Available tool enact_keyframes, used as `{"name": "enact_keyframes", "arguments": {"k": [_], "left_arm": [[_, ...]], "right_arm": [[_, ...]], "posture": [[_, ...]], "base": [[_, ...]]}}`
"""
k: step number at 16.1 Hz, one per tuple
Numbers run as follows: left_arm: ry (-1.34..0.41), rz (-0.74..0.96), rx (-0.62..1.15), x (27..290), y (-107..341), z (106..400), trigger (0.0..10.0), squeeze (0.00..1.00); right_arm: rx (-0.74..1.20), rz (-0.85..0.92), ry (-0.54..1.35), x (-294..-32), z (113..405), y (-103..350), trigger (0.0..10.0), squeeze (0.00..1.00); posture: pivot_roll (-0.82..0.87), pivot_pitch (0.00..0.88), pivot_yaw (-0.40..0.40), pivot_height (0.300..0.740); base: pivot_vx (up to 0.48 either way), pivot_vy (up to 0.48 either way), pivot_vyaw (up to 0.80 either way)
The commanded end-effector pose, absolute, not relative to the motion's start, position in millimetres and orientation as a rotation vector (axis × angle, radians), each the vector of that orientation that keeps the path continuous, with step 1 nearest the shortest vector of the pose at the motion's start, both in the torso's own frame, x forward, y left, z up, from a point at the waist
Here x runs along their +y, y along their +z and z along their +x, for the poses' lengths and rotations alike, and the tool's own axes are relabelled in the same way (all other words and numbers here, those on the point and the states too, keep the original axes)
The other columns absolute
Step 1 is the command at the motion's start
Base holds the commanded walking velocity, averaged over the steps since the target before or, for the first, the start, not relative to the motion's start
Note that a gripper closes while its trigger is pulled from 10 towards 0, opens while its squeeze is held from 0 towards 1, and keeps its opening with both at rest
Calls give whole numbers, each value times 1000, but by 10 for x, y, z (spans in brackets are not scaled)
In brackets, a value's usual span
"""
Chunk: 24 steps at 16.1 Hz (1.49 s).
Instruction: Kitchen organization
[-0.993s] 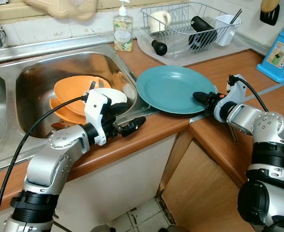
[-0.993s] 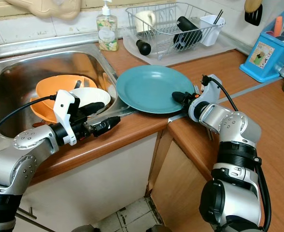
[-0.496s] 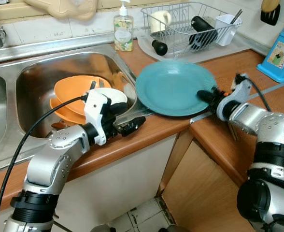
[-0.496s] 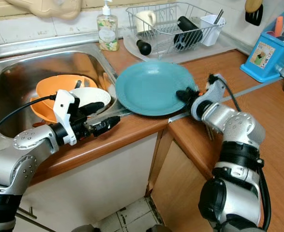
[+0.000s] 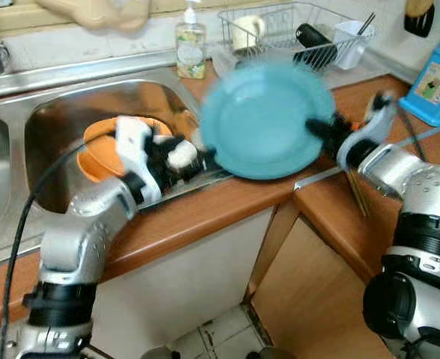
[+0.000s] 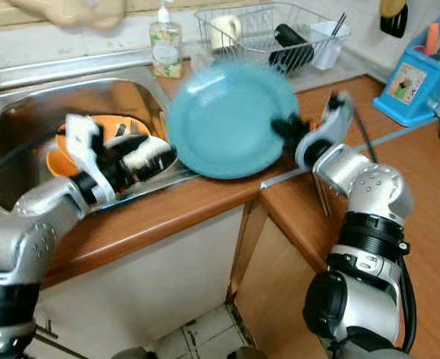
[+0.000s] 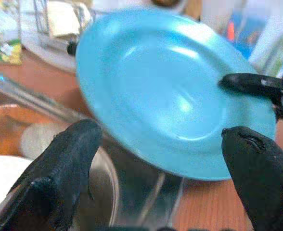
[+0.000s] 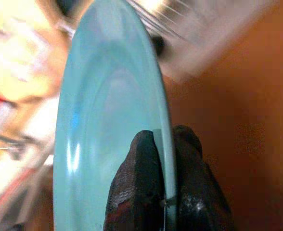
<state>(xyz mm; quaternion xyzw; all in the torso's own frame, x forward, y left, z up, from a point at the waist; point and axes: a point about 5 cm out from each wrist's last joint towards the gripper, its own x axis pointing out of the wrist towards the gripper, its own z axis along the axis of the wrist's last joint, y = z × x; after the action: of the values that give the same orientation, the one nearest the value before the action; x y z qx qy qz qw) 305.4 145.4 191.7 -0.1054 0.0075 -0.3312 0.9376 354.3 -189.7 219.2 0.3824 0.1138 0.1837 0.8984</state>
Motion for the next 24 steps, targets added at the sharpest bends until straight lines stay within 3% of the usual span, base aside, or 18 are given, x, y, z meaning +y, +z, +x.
{"name": "enact_keyframes", "arguments": {"k": [1, 2, 3, 4, 9, 10, 15, 24], "left_arm": [[-658, -246, 5, 1475, 1946, 3088, 10000, 1000], [-649, -275, -1, 1483, 1951, 3109, 10000, 1000], [-643, -330, -9, 1490, 1960, 3134, 10000, 231], [-638, -376, -15, 1498, 1967, 3155, 10000, 0], [-686, -548, -66, 1469, 2035, 3200, 10000, 0], [-725, -621, -101, 1453, 2078, 3188, 0, 0], [-808, -784, -165, 1446, 2136, 3137, 0, 0], [-810, -801, -133, 1412, 2076, 3143, 0, 0]], "right_arm": [[108, 777, 497, -1818, 3526, 2512, 0, 0], [87, 771, 534, -1786, 3506, 2571, 0, 0], [65, 750, 574, -1747, 3475, 2628, 0, 0], [61, 736, 600, -1716, 3448, 2642, 0, 0], [66, 703, 680, -1596, 3355, 2620, 0, 0], [73, 719, 669, -1597, 3355, 2580, 0, 0], [102, 765, 641, -1586, 3369, 2490, 0, 0], [131, 776, 651, -1505, 3341, 2432, 0, 0]], "posture": [[-150, 0, 12, 740], [-150, 0, 12, 740], [-150, 0, 12, 740], [-149, 0, 14, 740], [-150, 0, 18, 740], [-150, 0, 18, 740], [-149, 0, 19, 740], [-151, 0, 23, 740]], "base": [[0, 0, 0], [0, 0, 0], [0, 0, 0], [0, 0, 0], [0, 0, 0], [0, 0, 0], [0, 0, 0], [0, 0, 0]]}}
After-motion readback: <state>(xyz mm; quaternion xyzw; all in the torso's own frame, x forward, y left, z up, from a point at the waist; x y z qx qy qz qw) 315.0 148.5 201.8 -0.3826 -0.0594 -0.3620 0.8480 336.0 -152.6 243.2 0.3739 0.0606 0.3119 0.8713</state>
